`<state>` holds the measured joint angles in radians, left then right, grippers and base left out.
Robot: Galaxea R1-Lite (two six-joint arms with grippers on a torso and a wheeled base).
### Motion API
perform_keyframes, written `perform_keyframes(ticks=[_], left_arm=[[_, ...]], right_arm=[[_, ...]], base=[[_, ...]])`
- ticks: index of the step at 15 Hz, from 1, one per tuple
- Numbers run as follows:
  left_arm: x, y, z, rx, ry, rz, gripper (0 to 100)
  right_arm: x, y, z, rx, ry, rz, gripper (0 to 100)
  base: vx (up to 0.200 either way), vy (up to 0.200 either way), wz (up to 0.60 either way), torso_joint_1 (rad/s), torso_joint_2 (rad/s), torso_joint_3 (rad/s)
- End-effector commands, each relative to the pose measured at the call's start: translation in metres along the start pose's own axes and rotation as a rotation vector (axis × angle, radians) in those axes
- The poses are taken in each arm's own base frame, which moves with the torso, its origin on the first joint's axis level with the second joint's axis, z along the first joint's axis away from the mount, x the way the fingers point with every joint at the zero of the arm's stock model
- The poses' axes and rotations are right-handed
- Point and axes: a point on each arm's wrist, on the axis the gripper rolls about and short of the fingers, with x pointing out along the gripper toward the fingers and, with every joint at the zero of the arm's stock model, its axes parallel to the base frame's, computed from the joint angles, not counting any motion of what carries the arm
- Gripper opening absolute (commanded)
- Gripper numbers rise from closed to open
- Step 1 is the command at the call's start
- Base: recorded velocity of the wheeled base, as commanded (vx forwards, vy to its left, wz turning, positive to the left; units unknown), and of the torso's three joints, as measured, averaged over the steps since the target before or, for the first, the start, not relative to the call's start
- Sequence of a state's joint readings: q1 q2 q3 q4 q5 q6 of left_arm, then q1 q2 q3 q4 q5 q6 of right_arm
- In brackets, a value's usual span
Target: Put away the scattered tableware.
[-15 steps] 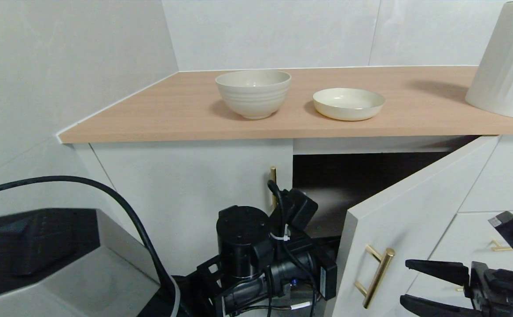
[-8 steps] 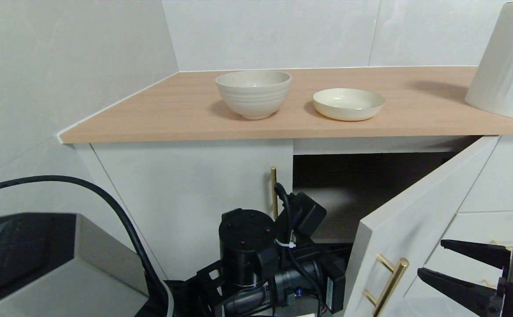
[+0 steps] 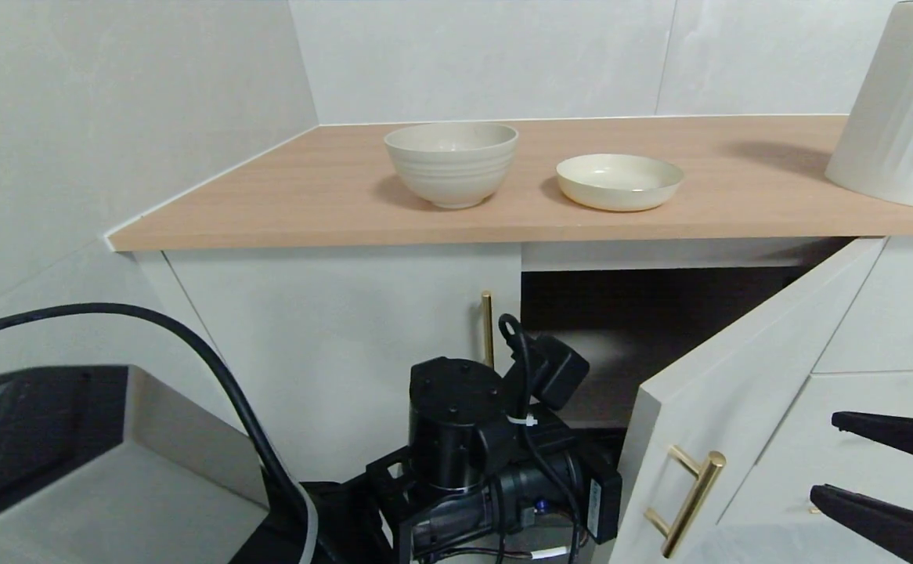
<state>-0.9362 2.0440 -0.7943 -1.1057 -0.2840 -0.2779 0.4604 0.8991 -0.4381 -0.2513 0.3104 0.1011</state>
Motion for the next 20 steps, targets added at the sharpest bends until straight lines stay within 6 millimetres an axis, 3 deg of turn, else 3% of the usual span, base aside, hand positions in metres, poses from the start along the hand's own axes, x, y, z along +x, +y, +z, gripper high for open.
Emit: perform_keyframes(ticks=[1, 10, 15, 20], left_arm=[[0.006, 0.001, 0.002, -0.006, 0.003, -0.003, 0], [0.018, 0.006, 0.005, -0.018, 0.028, 0.009, 0], [0.021, 0.006, 0.004, -0.023, 0.039, 0.012, 0], [0.037, 0.01, 0.007, -0.029, 0.058, 0.018, 0]], right_arm=[[-0.004, 0.002, 0.003, -0.008, -0.024, 0.005, 100], [-0.011, 0.005, 0.01, -0.024, -0.069, 0.006, 100], [-0.014, 0.006, 0.014, -0.029, -0.092, 0.004, 100], [-0.016, 0.007, 0.015, -0.032, -0.102, 0.003, 100]], base=[[0.0, 0.0, 0.0, 0.0, 0.0, 0.0], [0.0, 0.0, 0.0, 0.0, 0.0, 0.0], [-0.2, 0.0, 0.0, 0.004, 0.0, 0.001], [0.0, 0.0, 0.0, 0.0, 0.0, 0.0]])
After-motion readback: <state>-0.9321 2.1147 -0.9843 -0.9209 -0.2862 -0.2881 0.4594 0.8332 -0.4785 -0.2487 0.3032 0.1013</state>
